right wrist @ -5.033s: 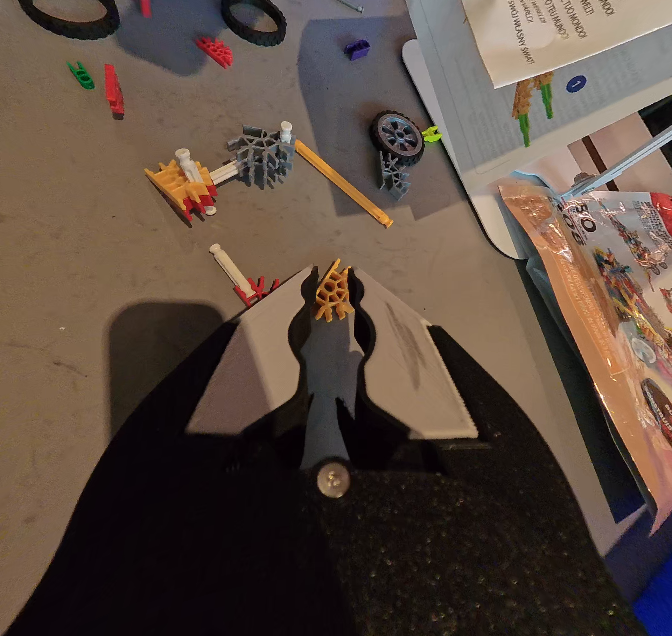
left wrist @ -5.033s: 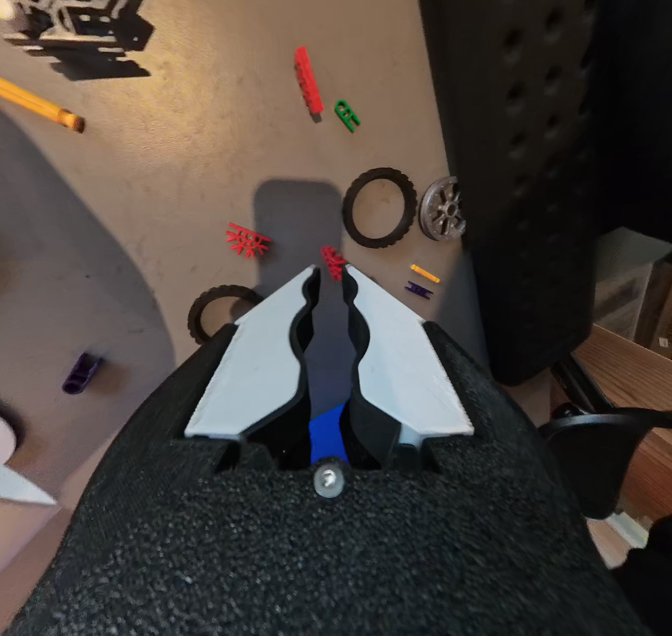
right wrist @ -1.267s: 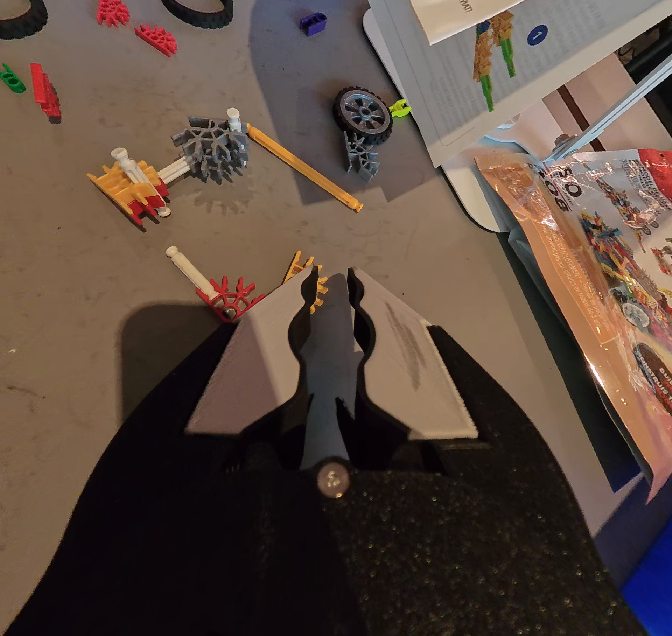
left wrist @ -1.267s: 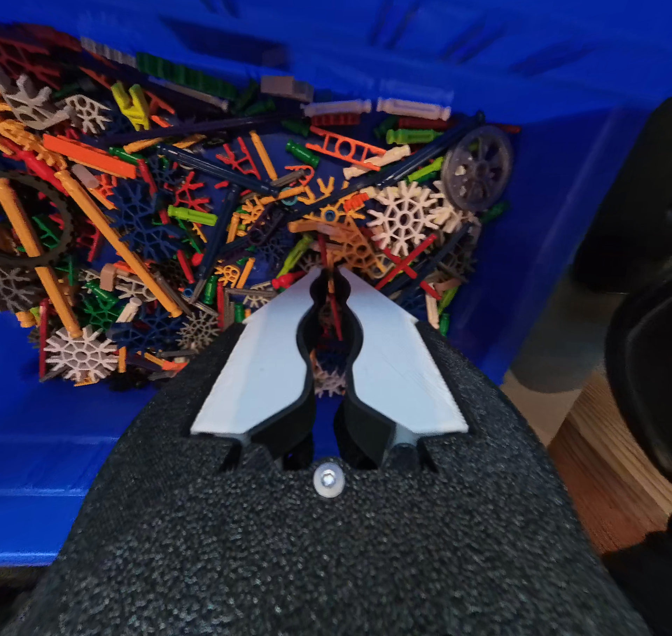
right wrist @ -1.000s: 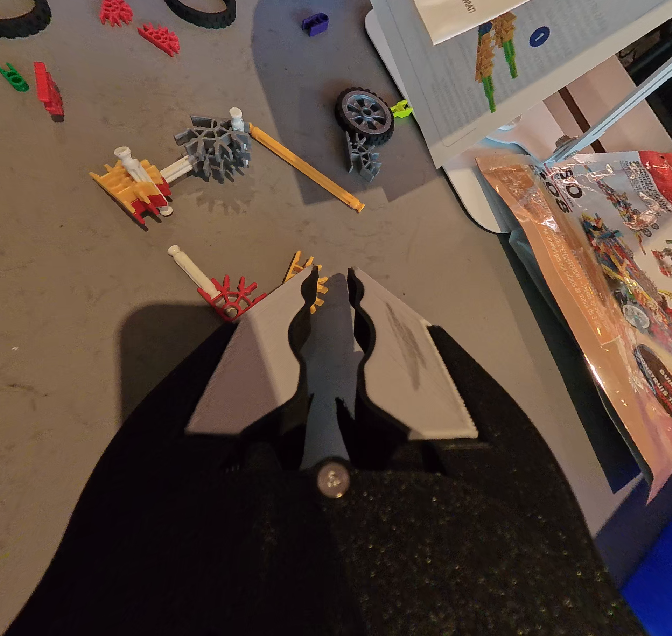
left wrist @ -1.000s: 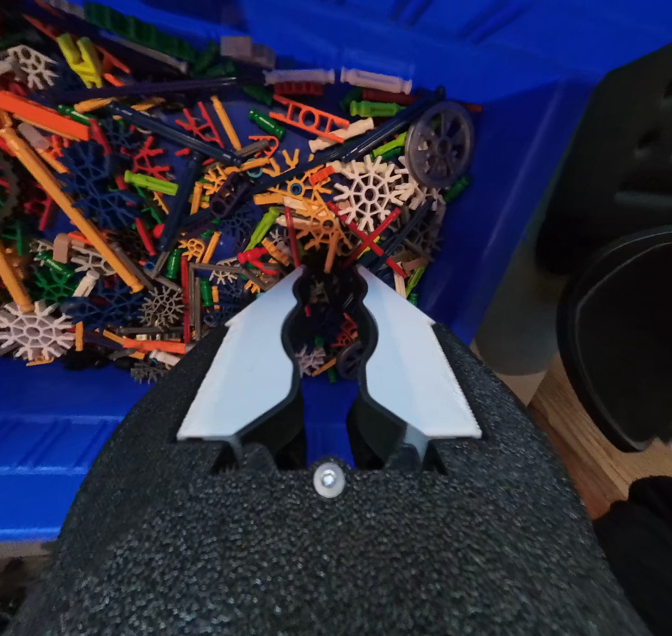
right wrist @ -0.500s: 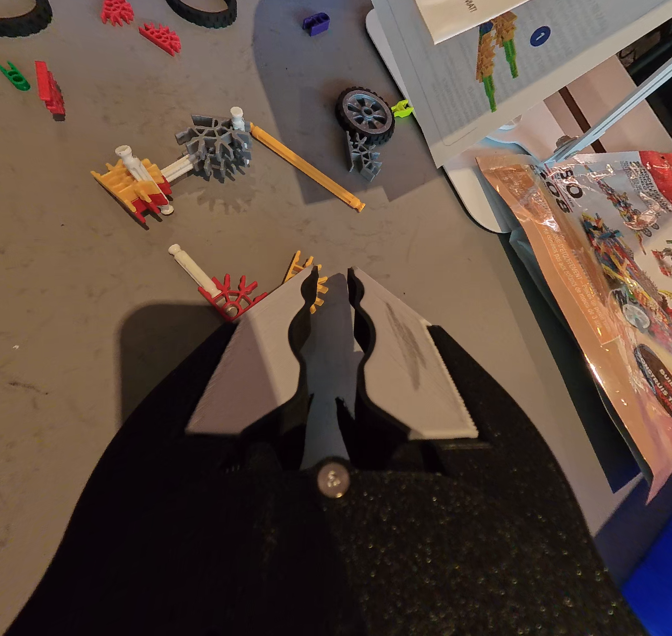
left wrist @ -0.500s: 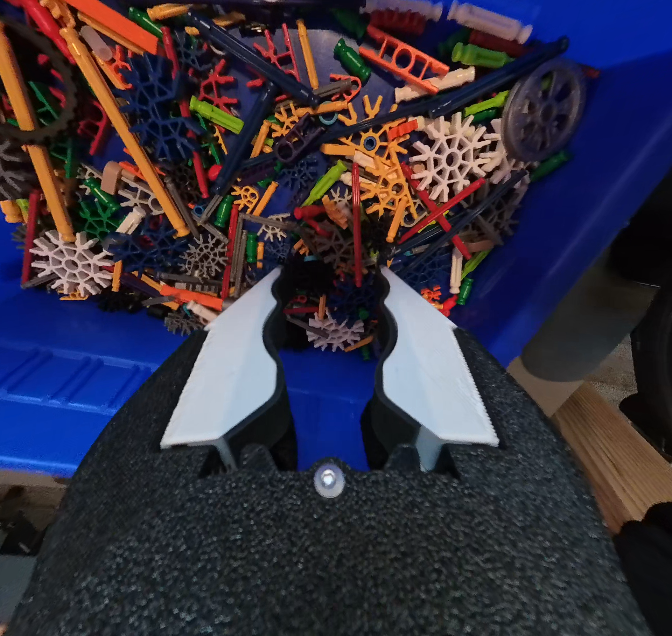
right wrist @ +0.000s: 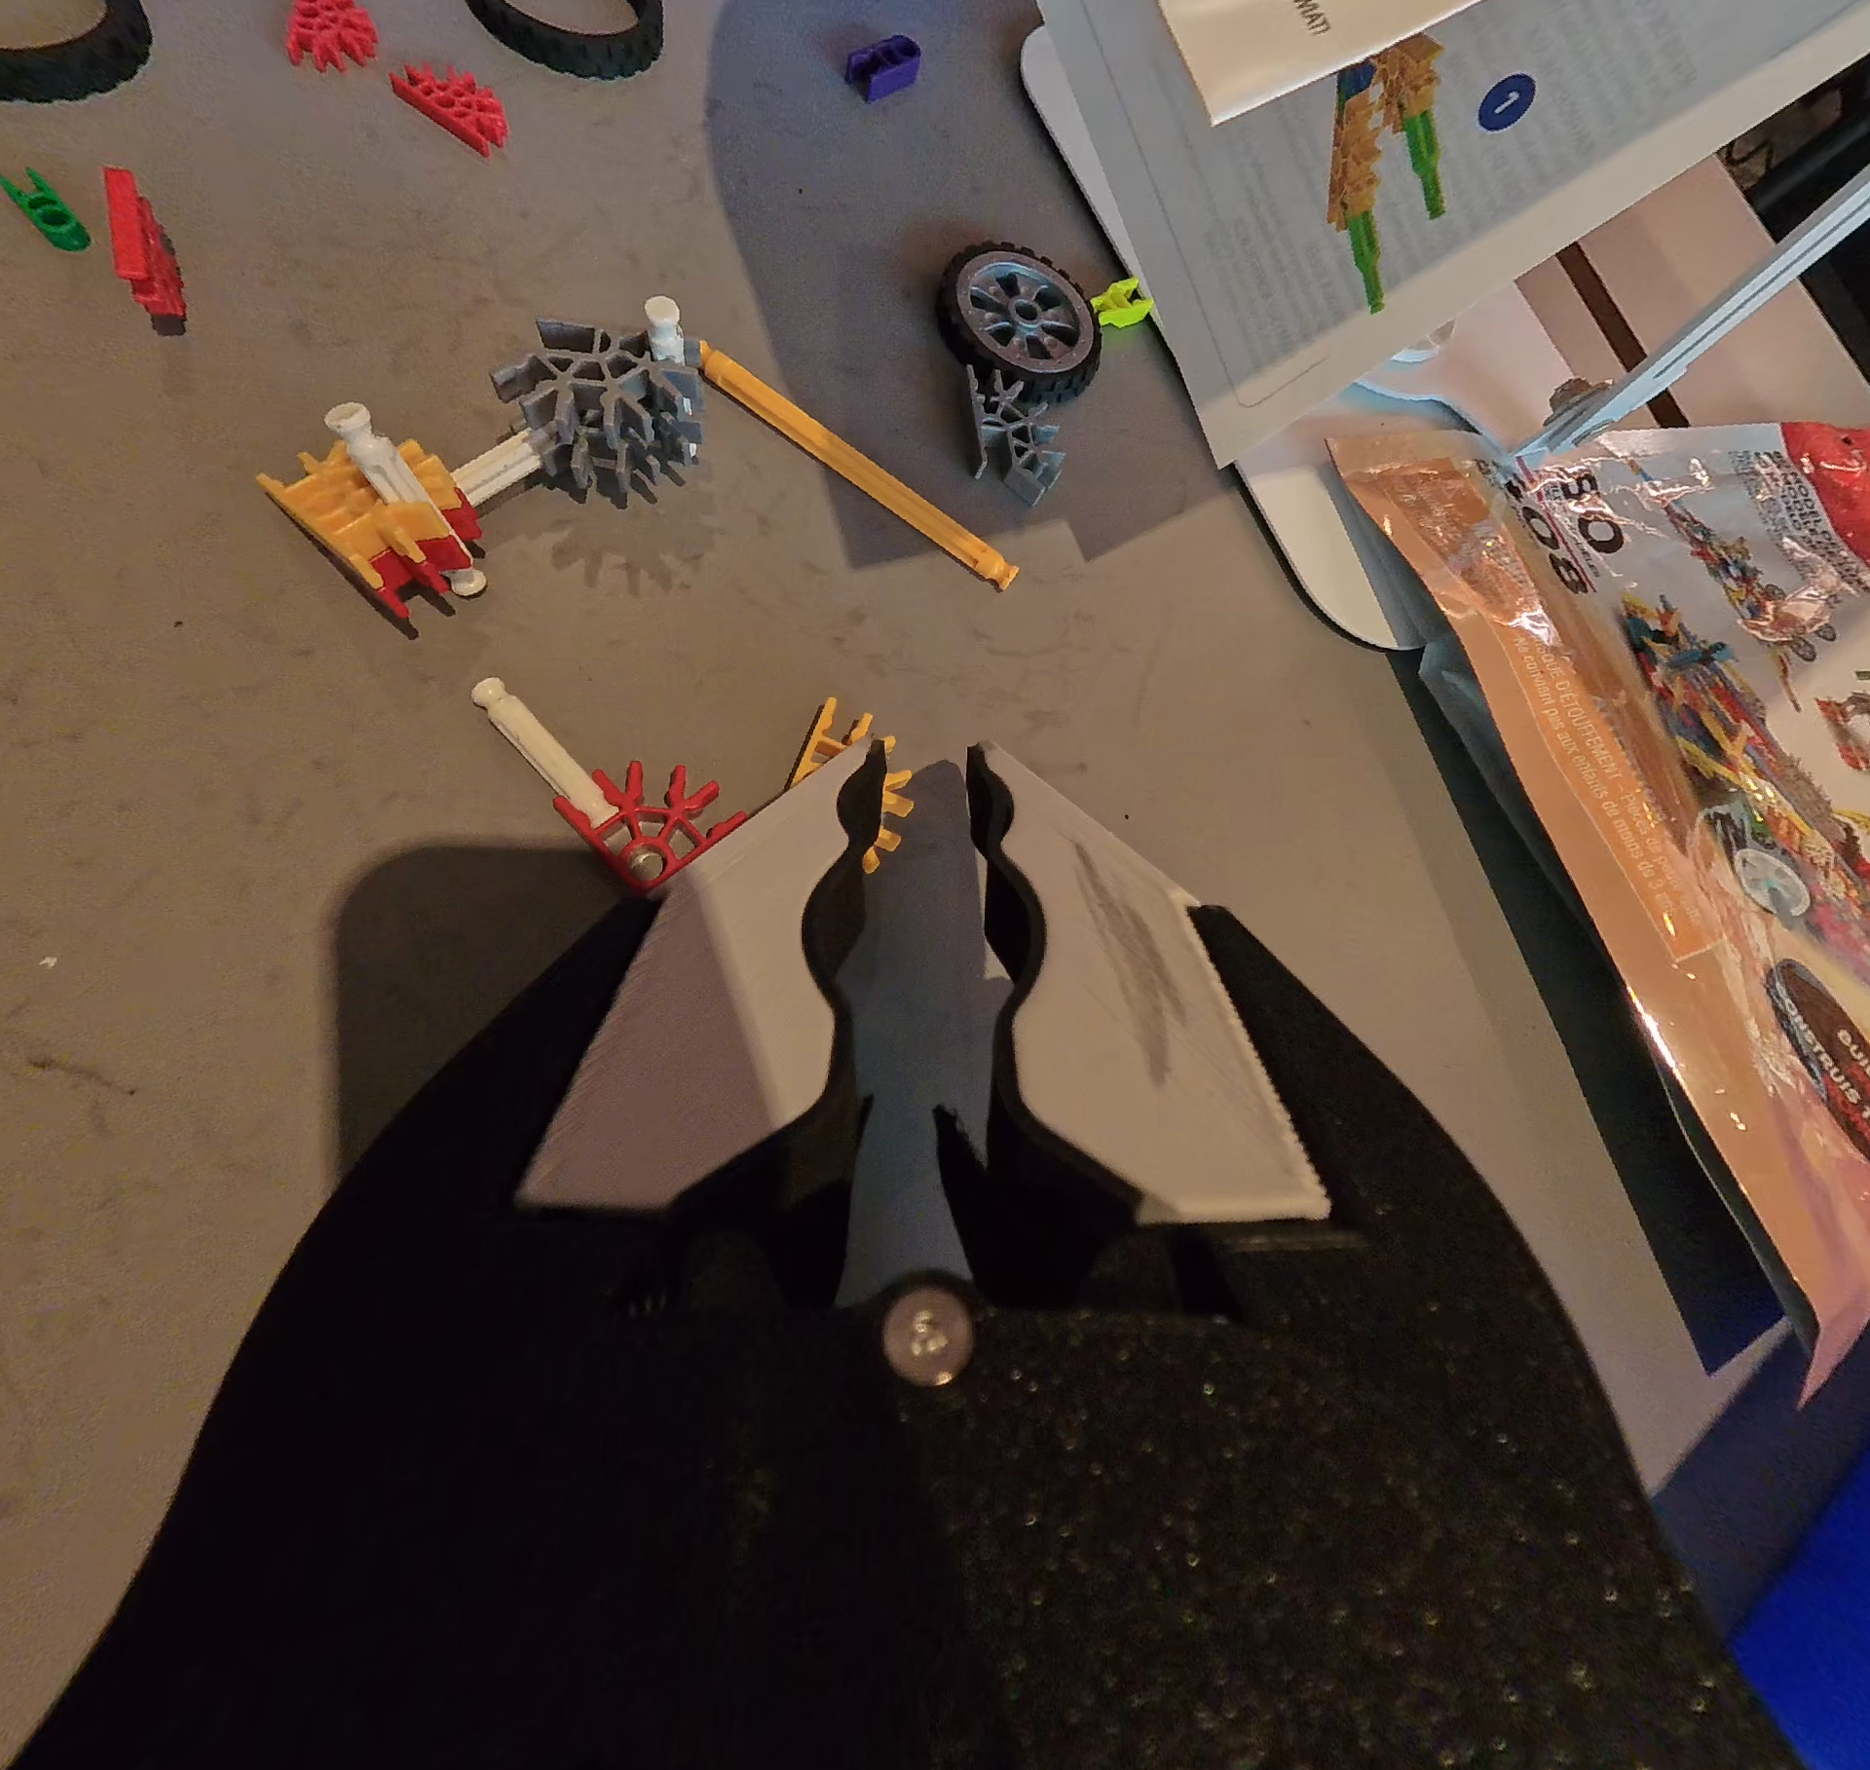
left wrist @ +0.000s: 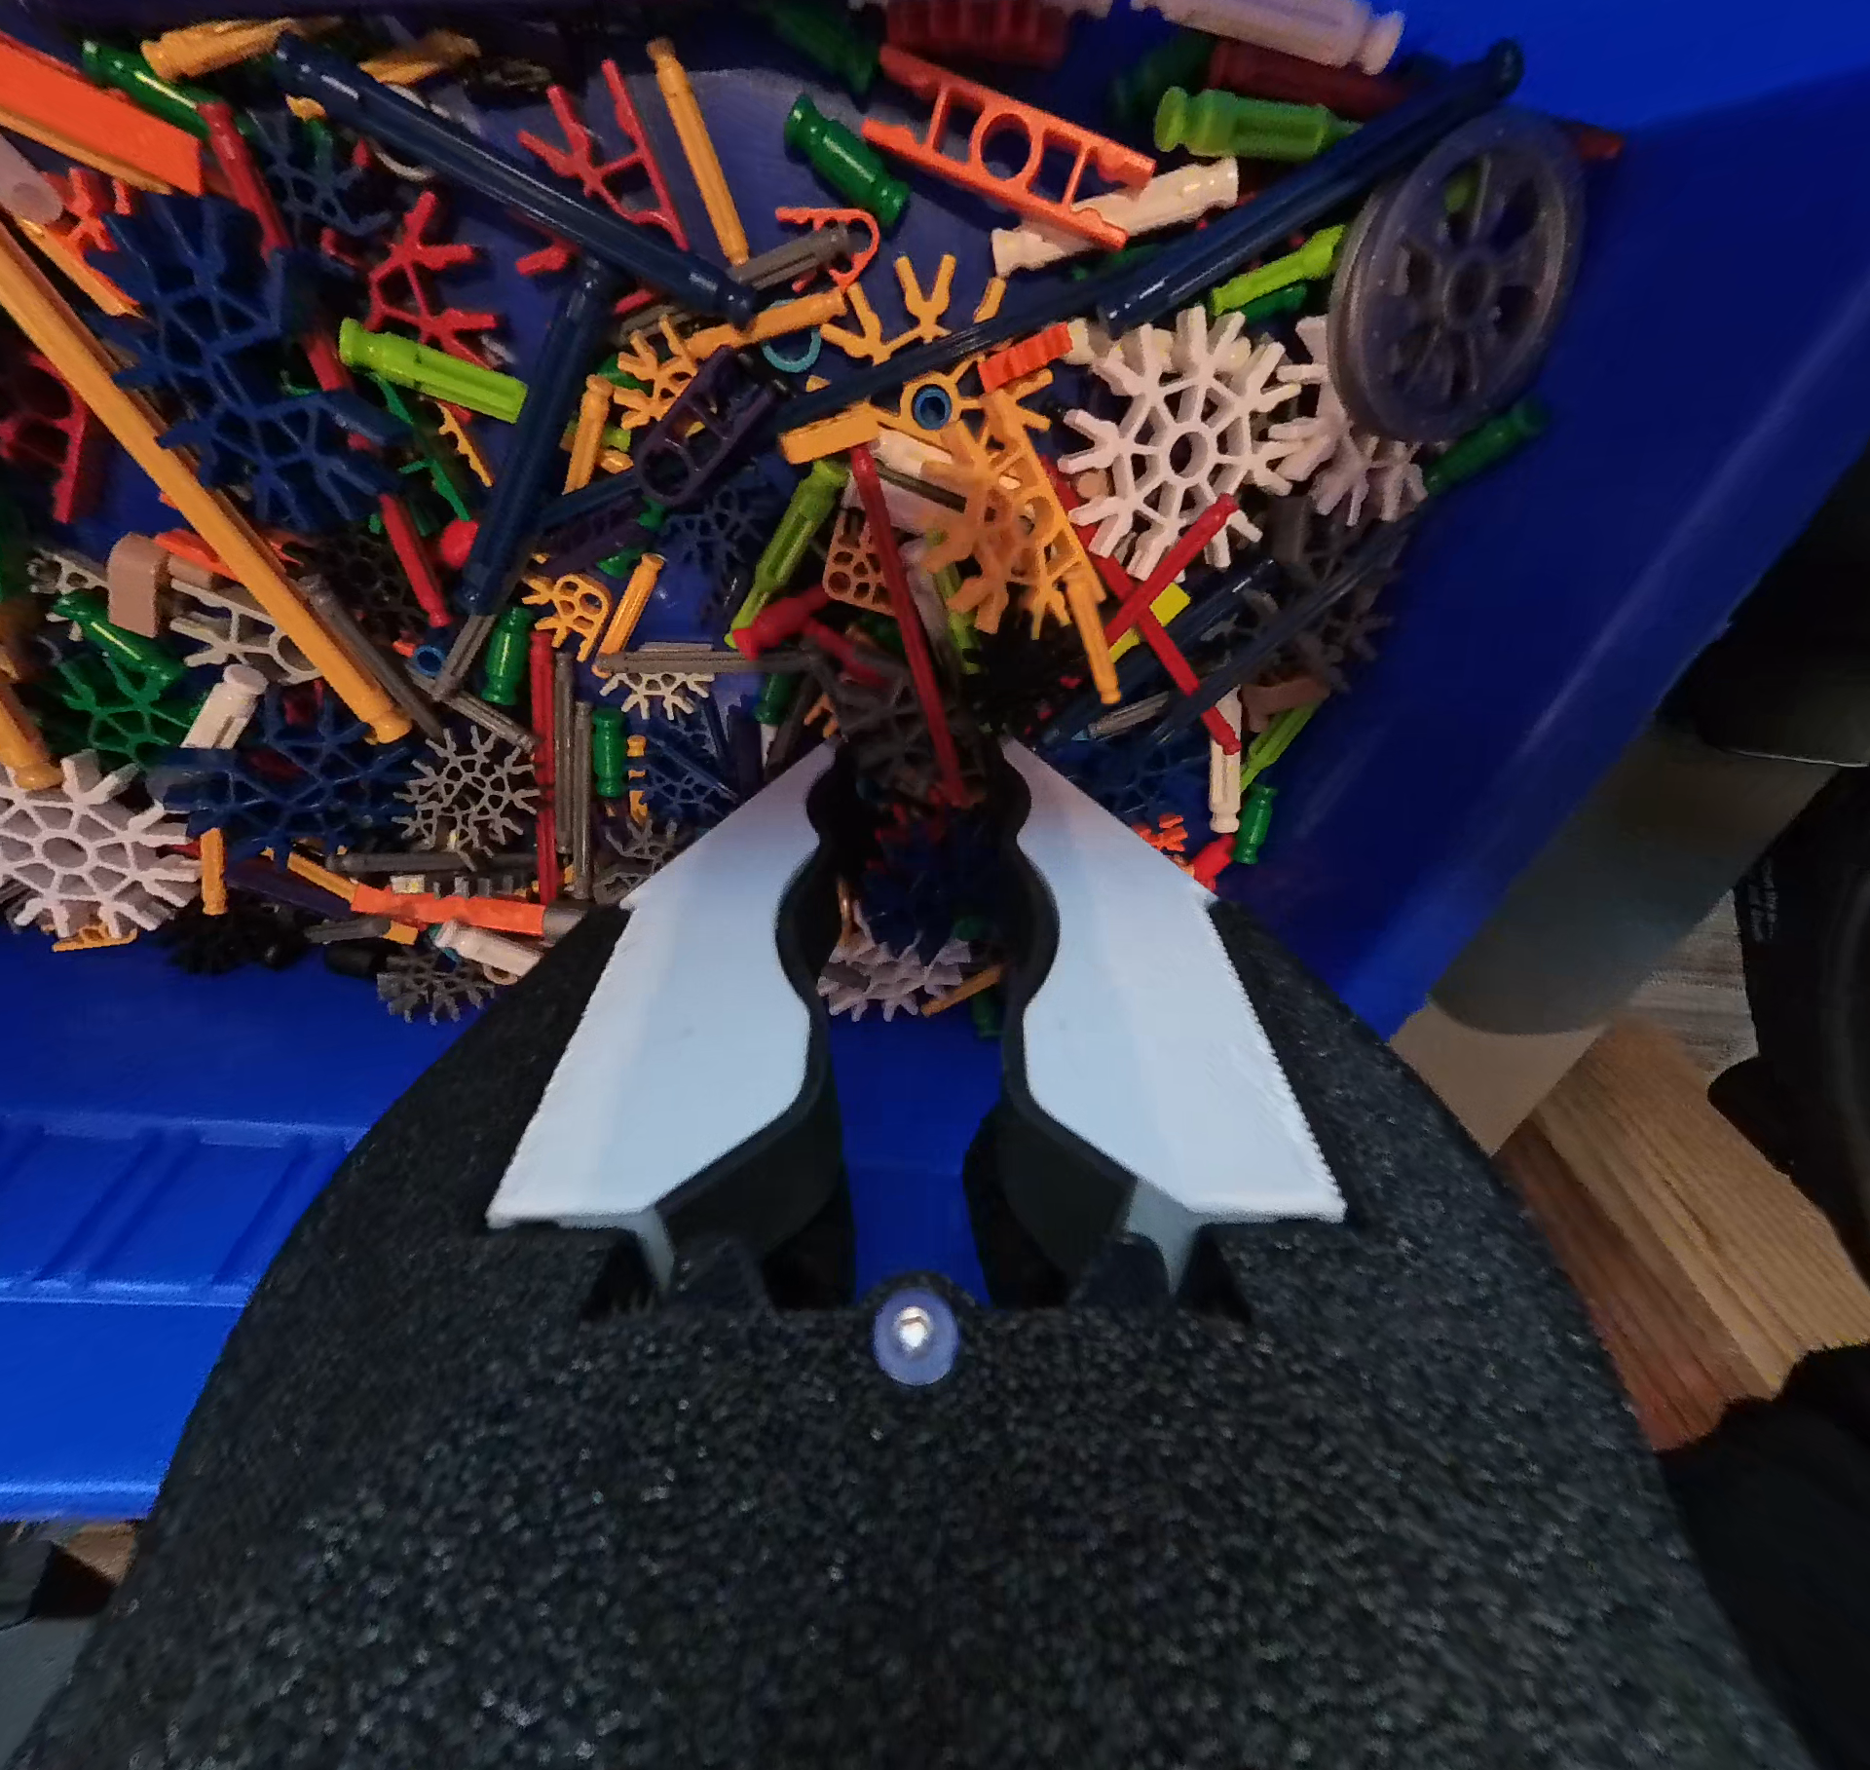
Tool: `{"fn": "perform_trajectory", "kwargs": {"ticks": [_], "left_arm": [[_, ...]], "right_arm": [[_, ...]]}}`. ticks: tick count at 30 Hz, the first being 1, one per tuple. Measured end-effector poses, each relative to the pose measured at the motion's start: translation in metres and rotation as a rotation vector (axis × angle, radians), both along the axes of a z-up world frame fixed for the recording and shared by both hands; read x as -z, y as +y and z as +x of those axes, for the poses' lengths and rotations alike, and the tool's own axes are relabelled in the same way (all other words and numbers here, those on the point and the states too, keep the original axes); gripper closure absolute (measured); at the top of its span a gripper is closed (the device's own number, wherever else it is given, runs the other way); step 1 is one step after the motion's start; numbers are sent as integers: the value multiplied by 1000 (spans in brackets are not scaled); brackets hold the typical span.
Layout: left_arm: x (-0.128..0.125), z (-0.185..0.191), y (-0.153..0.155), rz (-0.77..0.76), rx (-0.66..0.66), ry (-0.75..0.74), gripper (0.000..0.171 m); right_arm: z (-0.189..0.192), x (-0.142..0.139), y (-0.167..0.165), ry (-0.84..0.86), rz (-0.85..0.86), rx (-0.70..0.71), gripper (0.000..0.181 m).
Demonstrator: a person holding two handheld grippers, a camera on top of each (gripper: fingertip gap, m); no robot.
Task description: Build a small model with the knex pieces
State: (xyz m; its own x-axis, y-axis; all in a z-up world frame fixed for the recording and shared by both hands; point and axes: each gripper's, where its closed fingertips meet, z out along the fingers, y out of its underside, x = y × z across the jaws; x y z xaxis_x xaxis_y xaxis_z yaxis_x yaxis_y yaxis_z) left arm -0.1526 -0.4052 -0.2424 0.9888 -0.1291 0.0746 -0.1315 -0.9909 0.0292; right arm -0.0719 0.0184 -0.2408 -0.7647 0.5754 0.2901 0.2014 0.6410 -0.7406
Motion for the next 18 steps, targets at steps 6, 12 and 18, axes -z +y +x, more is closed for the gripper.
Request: {"fn": "perform_trajectory", "kwargs": {"ticks": [6,12,18], "left_arm": [[-6,8,-3,13,0,11,147],[-11,26,-7,43,-2,-14,147],[-11,43,-12,42,0,-64,148]], "right_arm": [[0,0,0,1,1,-1,166],[0,0,0,1,1,-1,166],[0,0,0,2,3,-2,166]]}}
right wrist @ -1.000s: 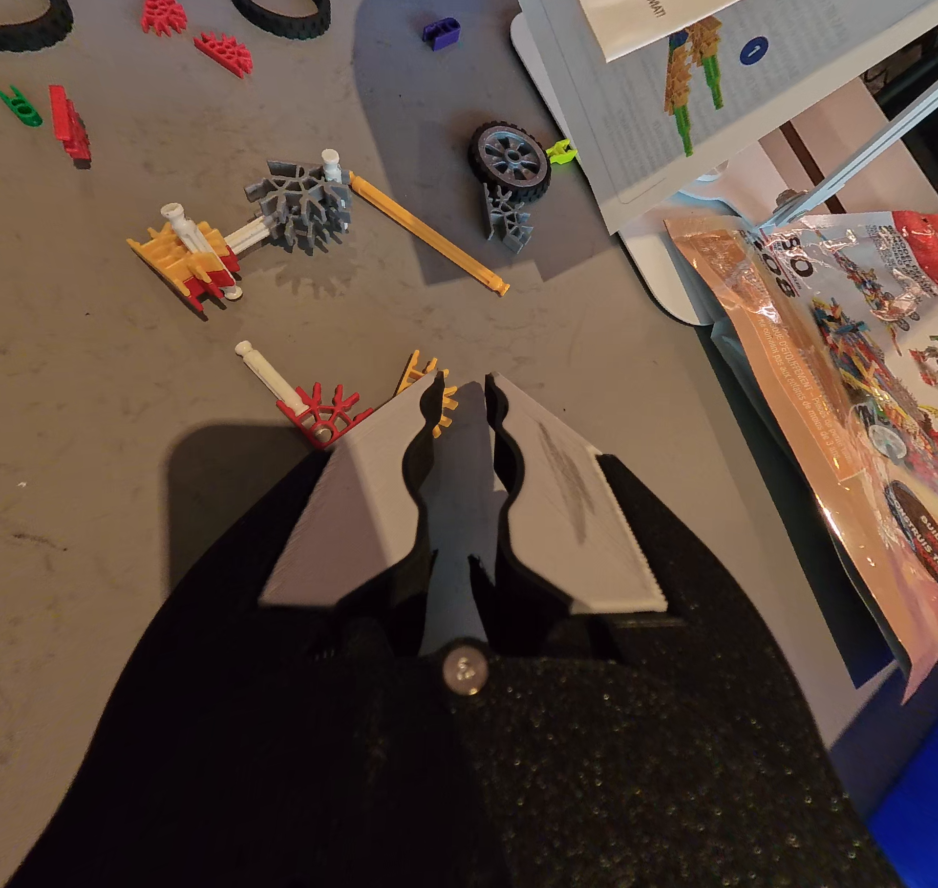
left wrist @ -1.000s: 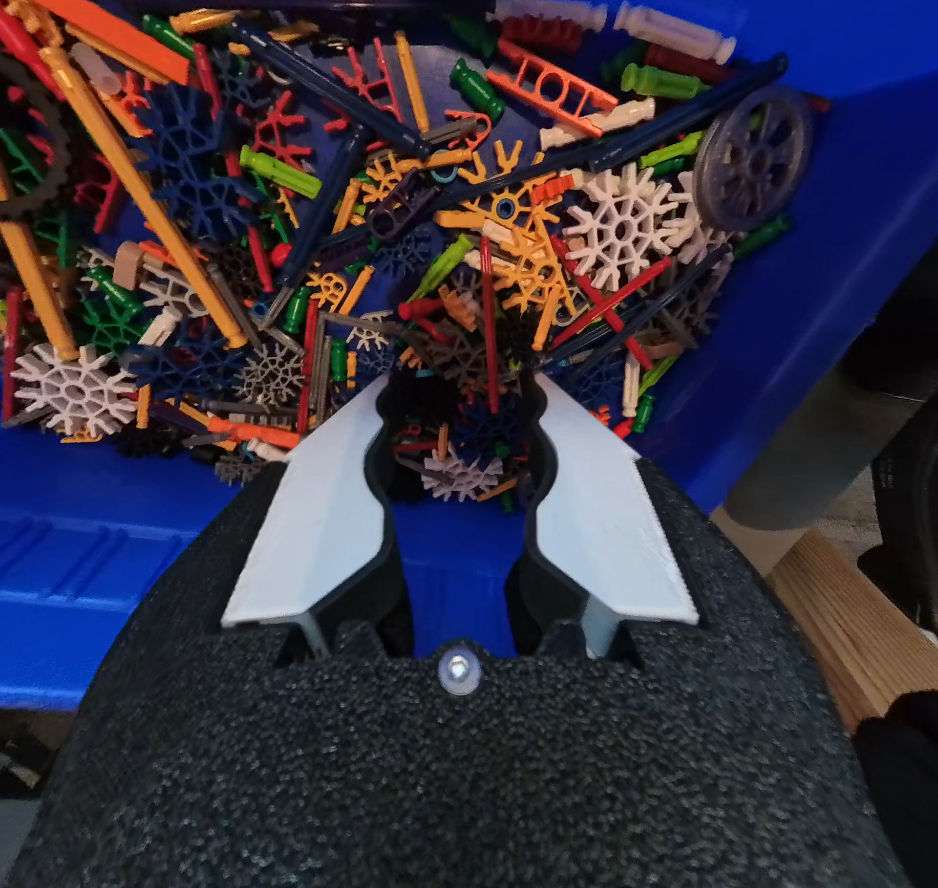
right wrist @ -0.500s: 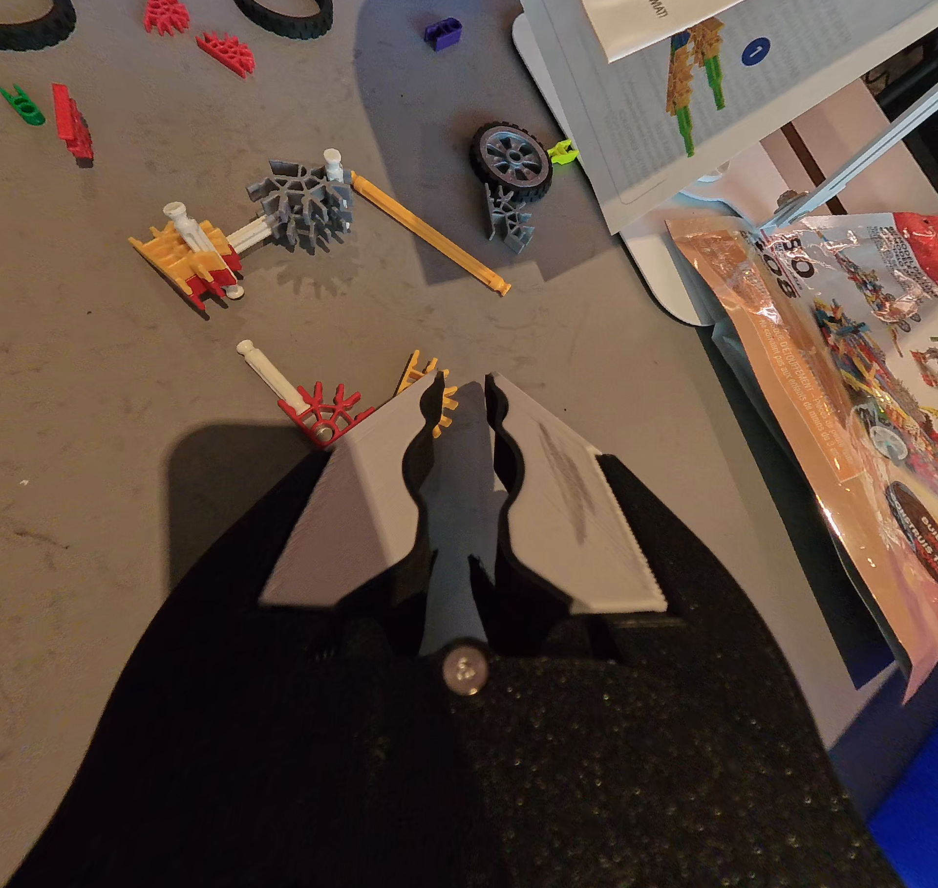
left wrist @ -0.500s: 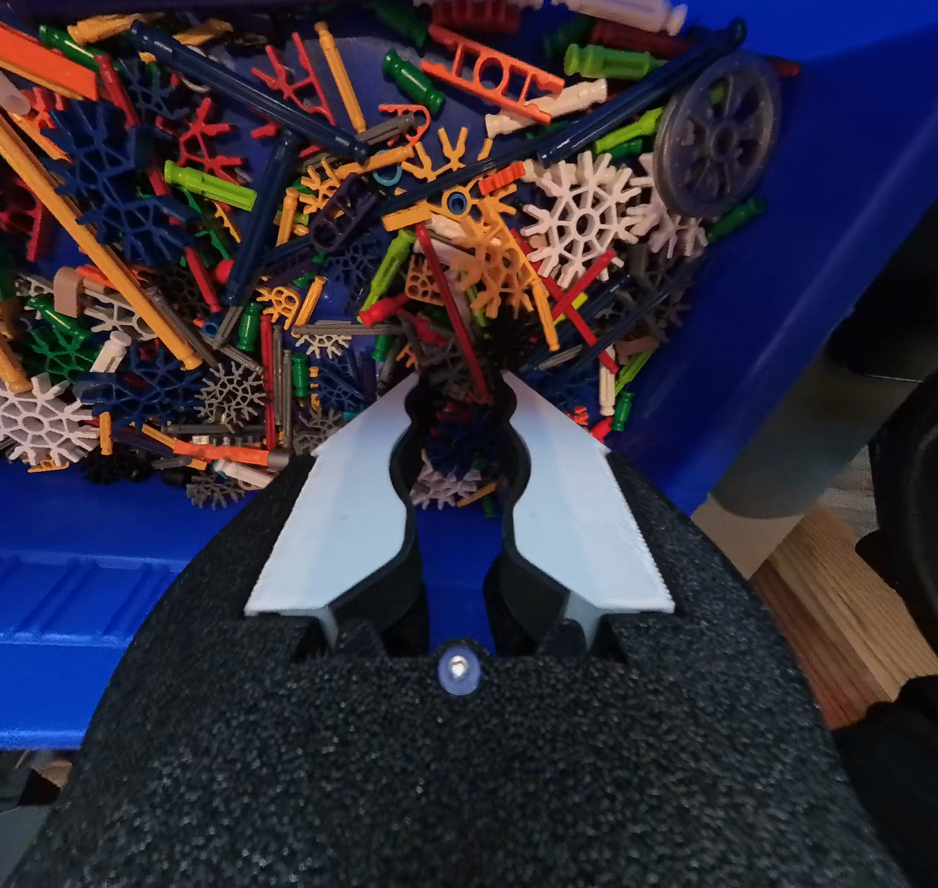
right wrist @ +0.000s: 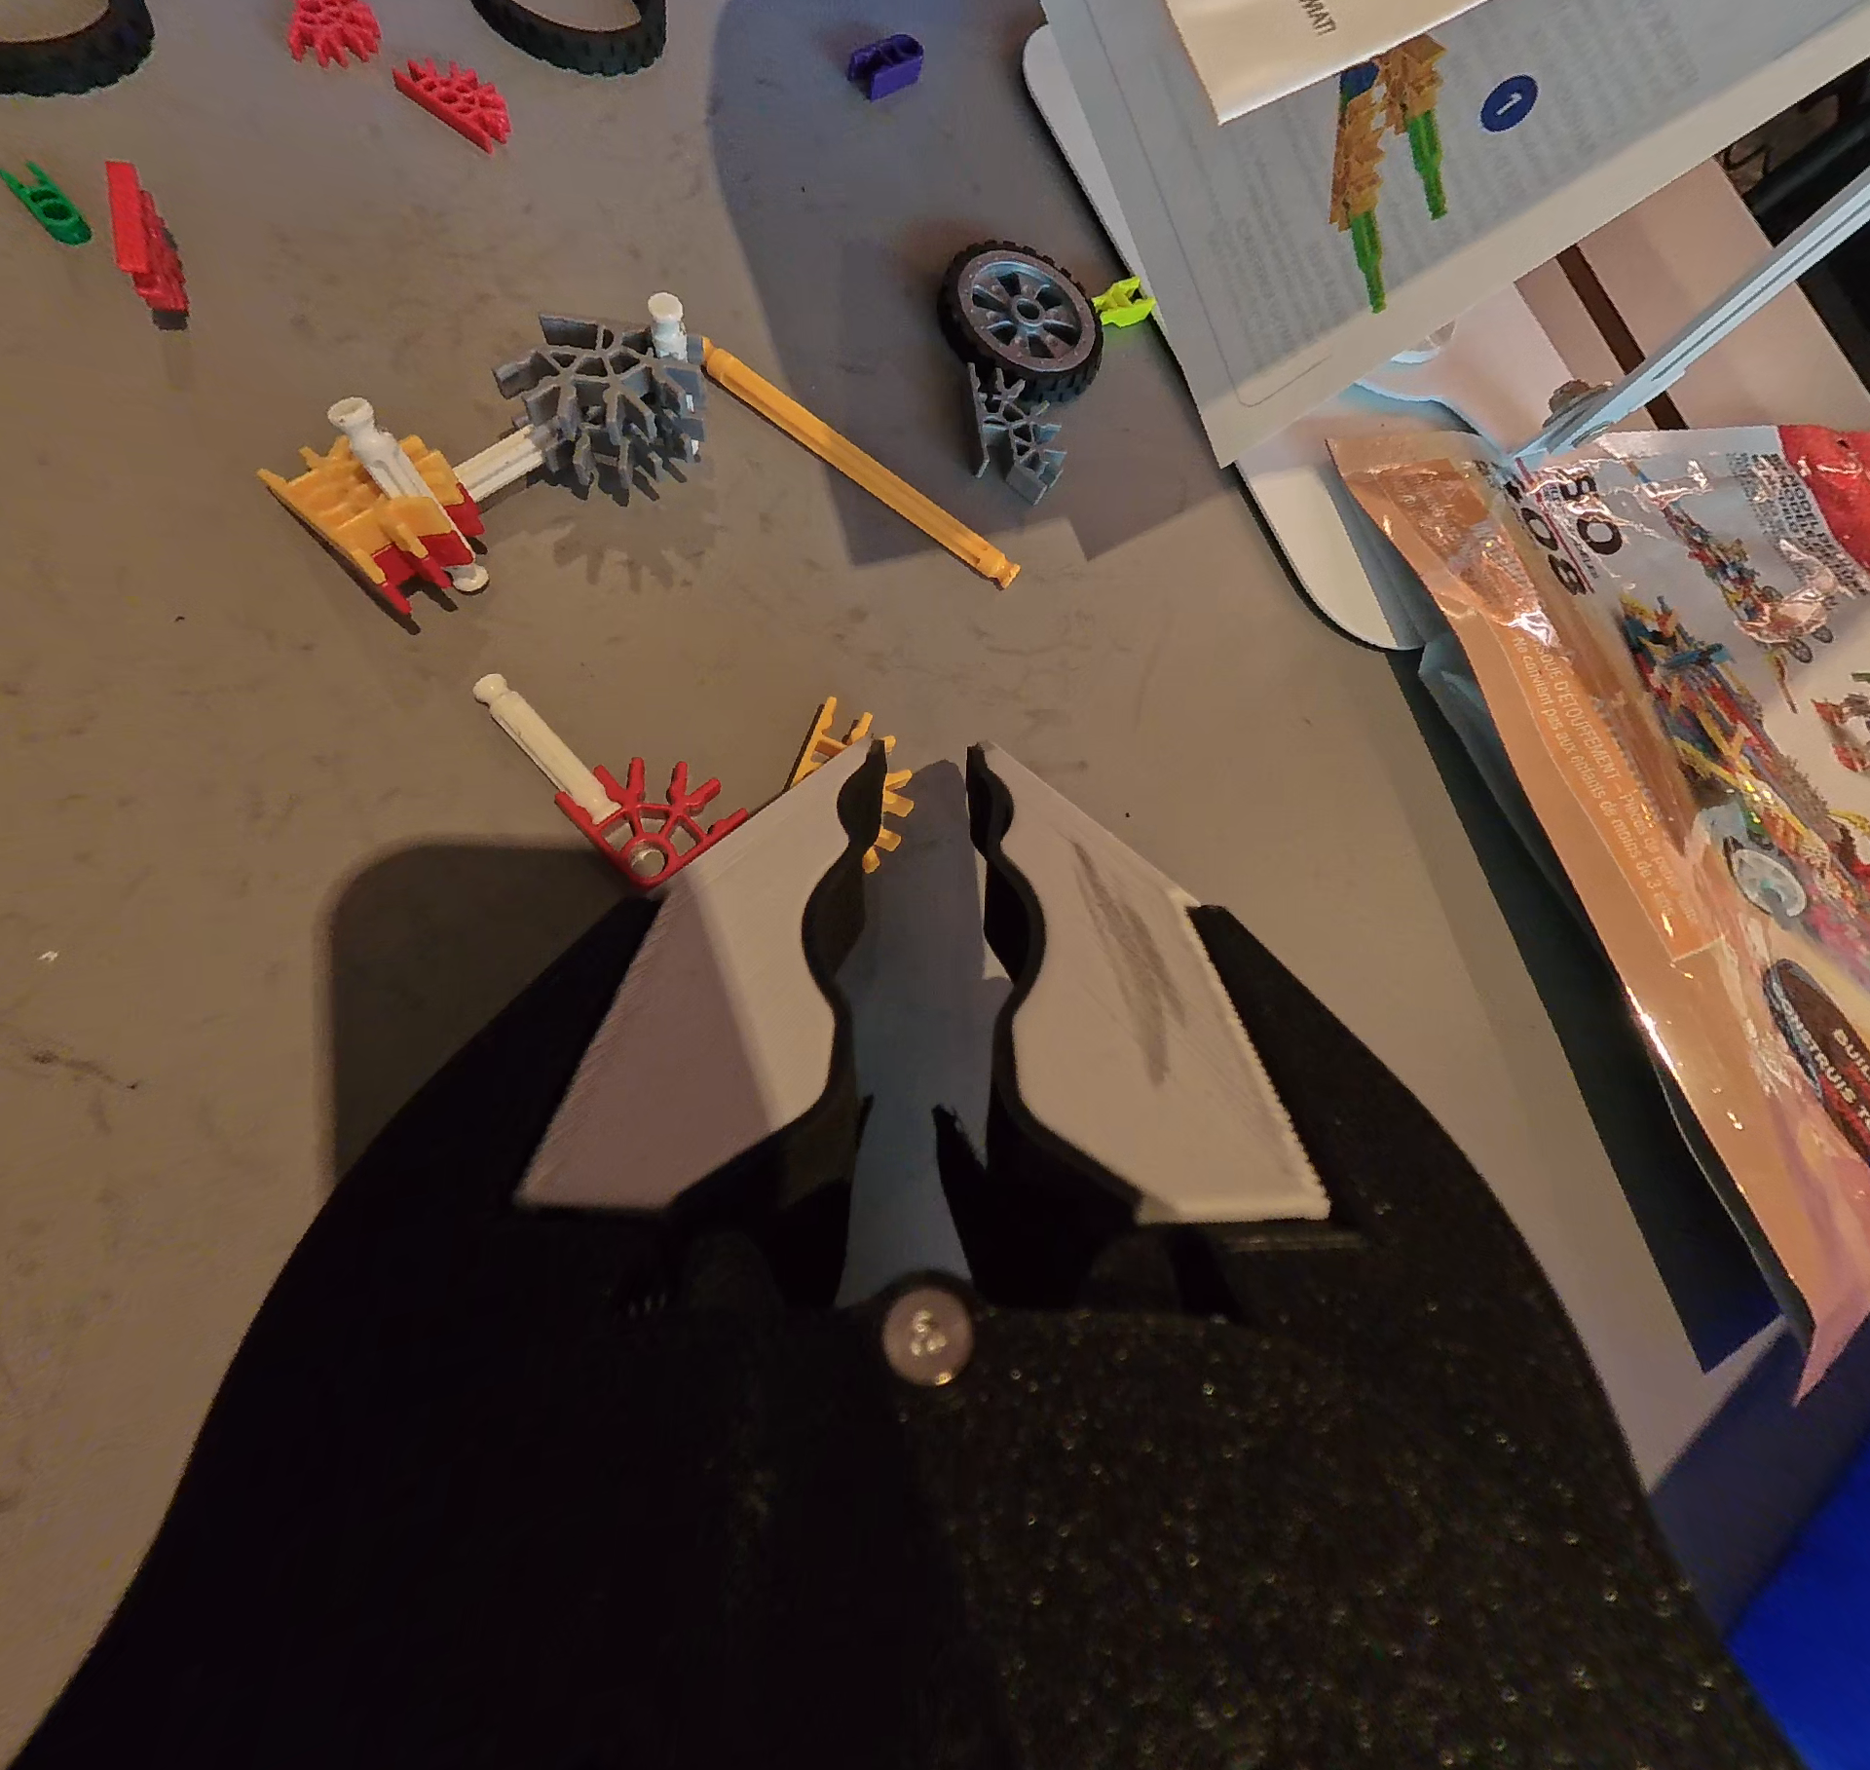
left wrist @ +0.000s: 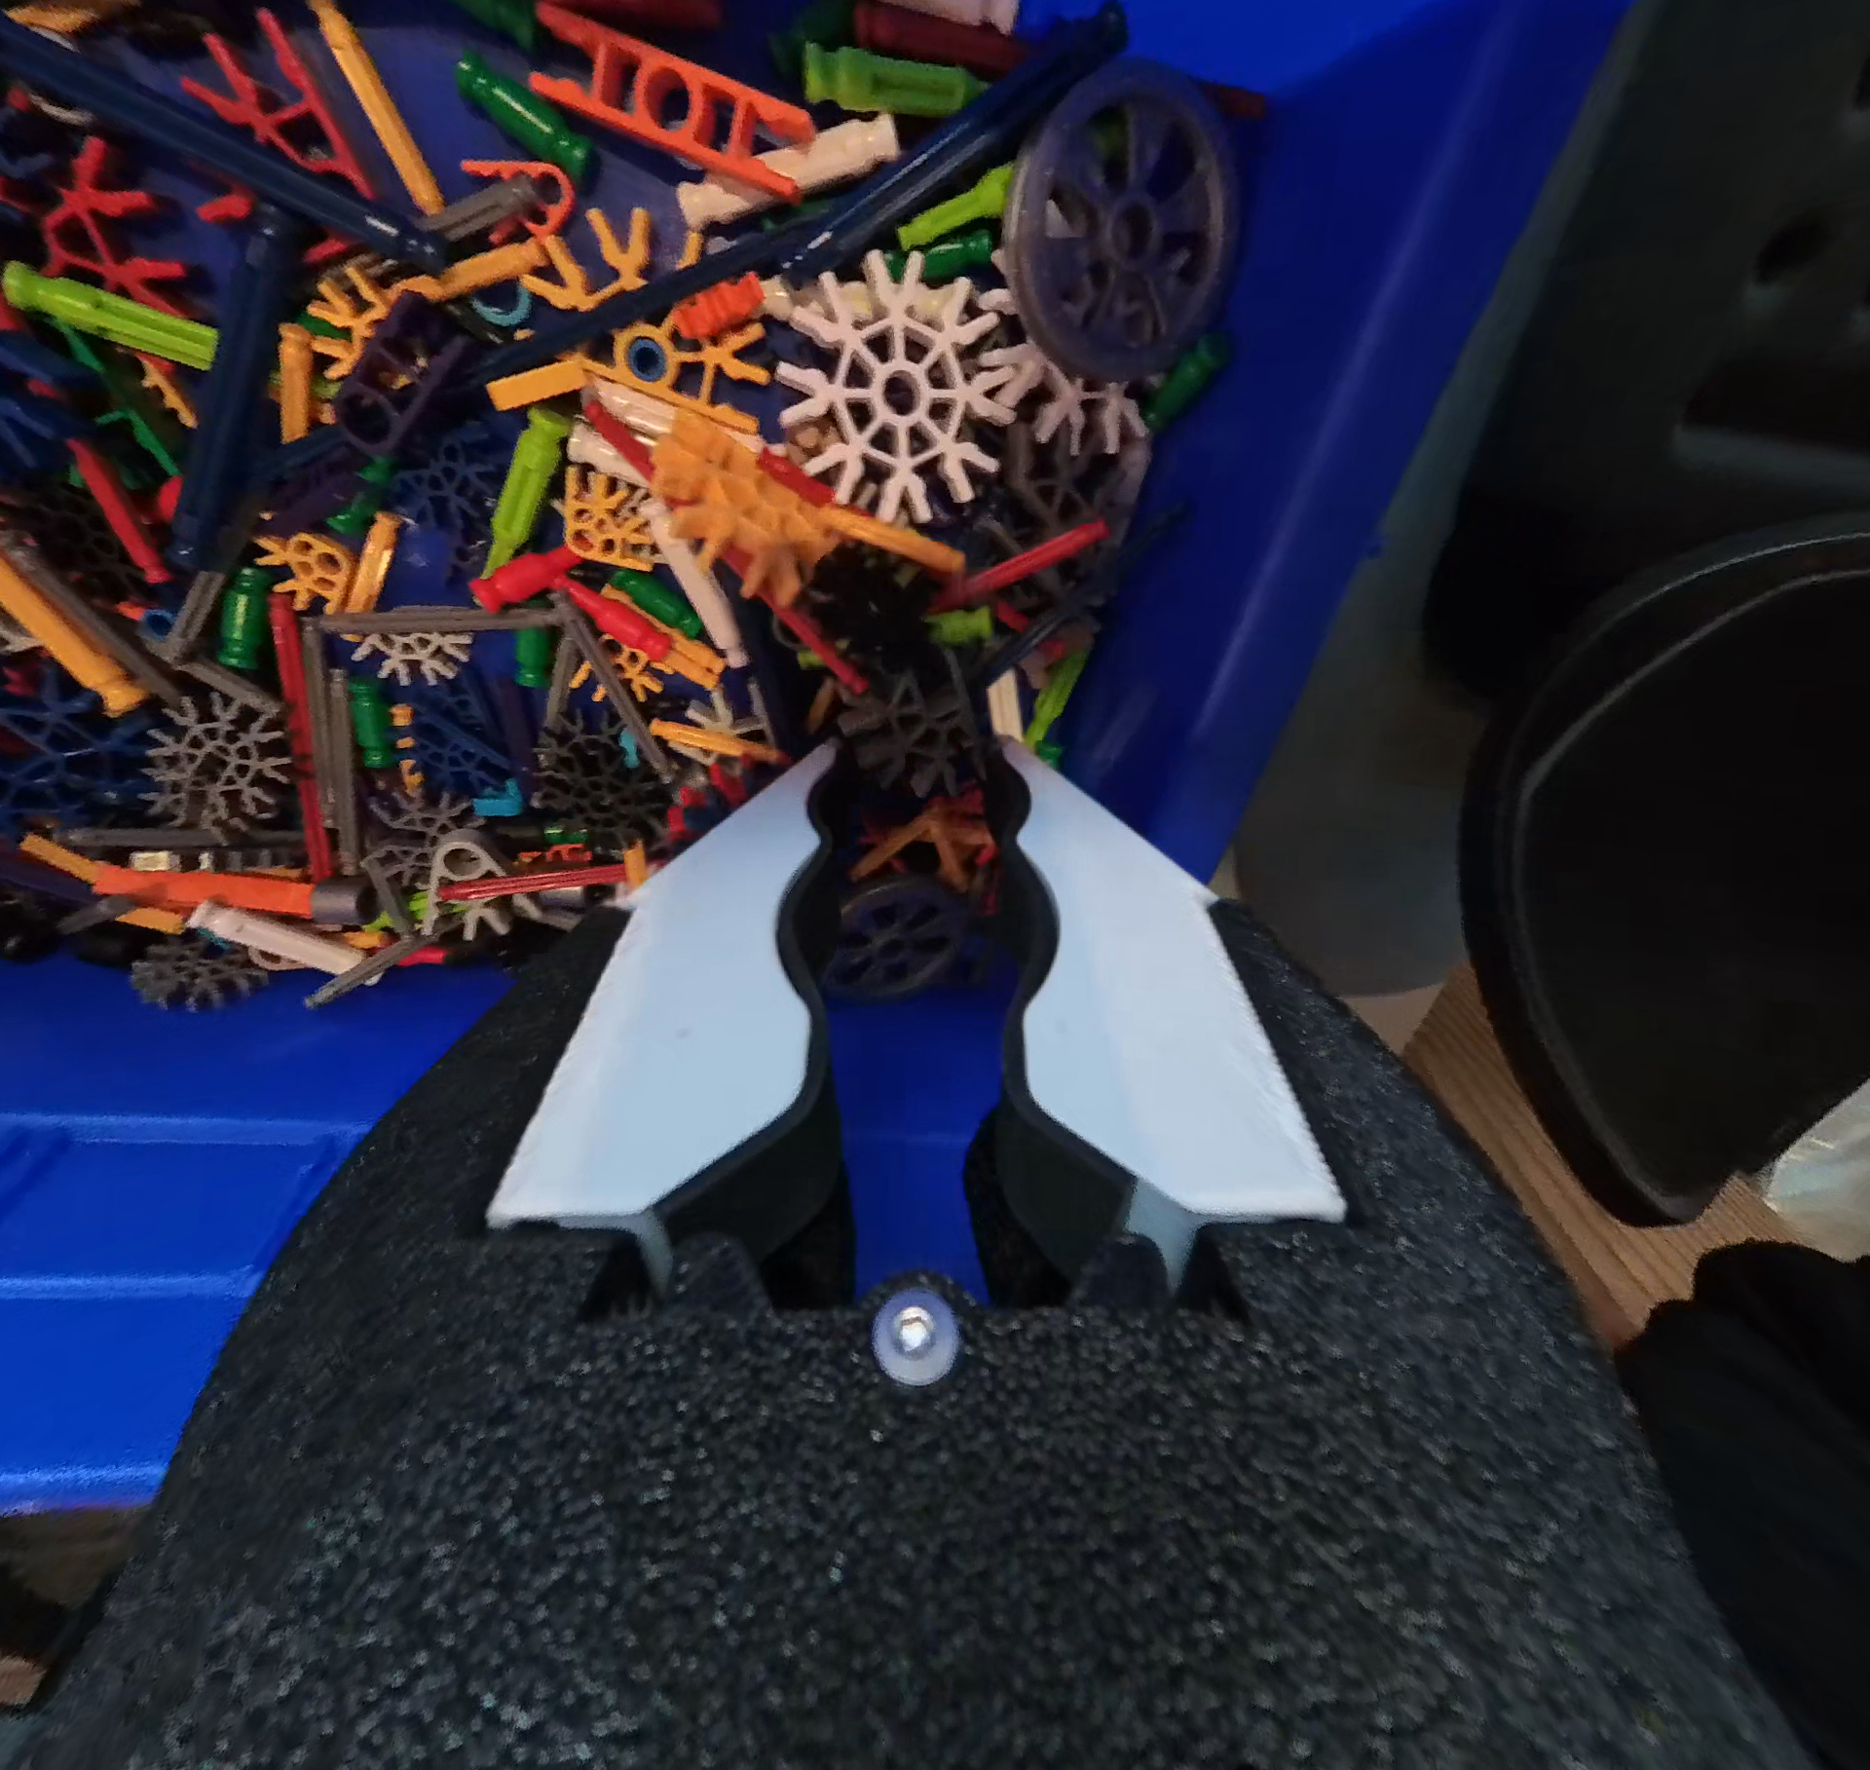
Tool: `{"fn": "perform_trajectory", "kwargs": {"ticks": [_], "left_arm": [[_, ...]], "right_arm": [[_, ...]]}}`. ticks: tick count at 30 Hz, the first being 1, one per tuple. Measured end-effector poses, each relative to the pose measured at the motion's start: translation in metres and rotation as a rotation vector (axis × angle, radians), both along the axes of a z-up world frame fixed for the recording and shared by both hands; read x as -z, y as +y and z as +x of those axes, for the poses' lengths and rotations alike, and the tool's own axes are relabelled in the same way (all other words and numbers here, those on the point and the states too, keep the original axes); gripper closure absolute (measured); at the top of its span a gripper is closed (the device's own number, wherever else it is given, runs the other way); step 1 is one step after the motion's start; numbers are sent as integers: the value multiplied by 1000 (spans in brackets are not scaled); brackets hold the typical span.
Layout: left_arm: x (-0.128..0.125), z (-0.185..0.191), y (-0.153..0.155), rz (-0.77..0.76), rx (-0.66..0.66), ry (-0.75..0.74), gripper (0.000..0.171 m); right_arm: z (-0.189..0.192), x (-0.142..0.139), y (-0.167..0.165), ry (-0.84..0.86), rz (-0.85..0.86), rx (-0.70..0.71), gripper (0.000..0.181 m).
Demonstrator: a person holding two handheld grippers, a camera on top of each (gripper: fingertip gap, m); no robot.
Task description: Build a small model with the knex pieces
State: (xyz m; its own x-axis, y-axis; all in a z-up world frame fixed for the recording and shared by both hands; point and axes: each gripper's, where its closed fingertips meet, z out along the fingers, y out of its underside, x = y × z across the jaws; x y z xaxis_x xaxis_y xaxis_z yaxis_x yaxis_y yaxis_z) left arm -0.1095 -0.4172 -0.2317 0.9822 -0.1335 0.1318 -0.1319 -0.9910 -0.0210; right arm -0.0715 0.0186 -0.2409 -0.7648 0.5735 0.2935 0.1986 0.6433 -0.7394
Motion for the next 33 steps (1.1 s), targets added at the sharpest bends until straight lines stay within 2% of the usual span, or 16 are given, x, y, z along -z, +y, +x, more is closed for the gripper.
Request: {"fn": "perform_trajectory", "kwargs": {"ticks": [6,11,15,19,24,28,33], "left_arm": [[1,4,-2,14,-12,-23,144],[-11,-11,4,86,-59,24,142],[-13,-26,4,88,-87,59,144],[-7,-38,-2,32,-87,94,144],[3,-44,-10,-36,-83,103,137],[7,-37,-11,-44,-70,76,144],[-1,-33,-10,-10,-72,83,159]], "right_arm": [[0,0,0,0,0,-2,166],[0,0,0,0,0,-2,166],[0,0,0,1,0,-3,166],[1,0,0,1,1,-3,166],[1,0,1,0,0,-3,166],[1,0,1,1,2,-4,166],[1,0,1,2,2,-4,166]]}}
